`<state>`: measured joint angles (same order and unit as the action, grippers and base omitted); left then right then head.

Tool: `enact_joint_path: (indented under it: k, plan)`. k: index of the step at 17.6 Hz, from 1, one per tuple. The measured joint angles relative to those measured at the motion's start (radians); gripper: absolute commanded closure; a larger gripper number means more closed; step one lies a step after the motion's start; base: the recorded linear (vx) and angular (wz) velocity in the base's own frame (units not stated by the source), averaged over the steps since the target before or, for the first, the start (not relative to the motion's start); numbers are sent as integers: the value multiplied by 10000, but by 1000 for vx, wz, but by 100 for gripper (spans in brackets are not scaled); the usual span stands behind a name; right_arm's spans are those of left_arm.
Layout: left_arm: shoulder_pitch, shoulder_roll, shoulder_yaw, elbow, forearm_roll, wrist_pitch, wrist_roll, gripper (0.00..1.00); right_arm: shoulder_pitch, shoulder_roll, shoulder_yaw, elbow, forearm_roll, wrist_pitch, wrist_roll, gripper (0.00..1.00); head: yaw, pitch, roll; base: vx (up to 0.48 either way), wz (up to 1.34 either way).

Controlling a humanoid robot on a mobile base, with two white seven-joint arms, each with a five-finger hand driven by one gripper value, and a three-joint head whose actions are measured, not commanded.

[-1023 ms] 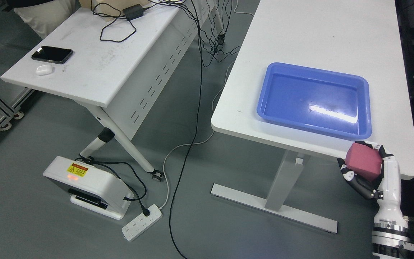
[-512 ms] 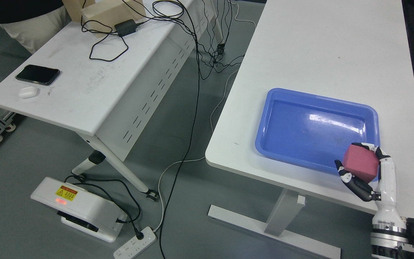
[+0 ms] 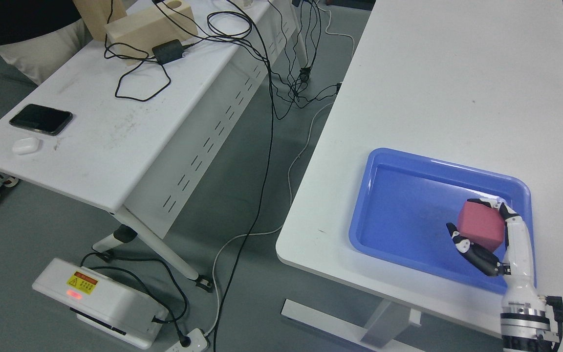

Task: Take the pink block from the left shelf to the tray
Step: 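Lower the right hand with the red cube into the blue tray, then open the right hand fingers to release the red cube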

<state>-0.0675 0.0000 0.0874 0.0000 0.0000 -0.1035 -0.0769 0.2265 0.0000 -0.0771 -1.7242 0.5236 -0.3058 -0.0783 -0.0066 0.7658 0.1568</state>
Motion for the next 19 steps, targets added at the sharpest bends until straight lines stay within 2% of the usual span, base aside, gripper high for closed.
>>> enact_joint_path:
  k: [2, 7, 14, 19]
  plan:
    - [0, 0, 0, 0, 0, 0, 0, 0, 6, 0, 0, 0, -40, 52, 11, 23, 0, 0, 0, 109, 25]
    - [0, 0, 0, 0, 0, 0, 0, 0, 9, 0, 1, 0, -401, 93, 166, 1, 0, 0, 0, 58, 9]
    - [0, 0, 0, 0, 0, 0, 0, 0, 5, 0, 2, 0, -798, 99, 427, 1, 0, 0, 0, 4, 0]
    - [0, 0, 0, 0, 0, 0, 0, 0, 21, 0, -49, -3, -1780, 129, 29, 0, 0, 0, 0, 0, 0]
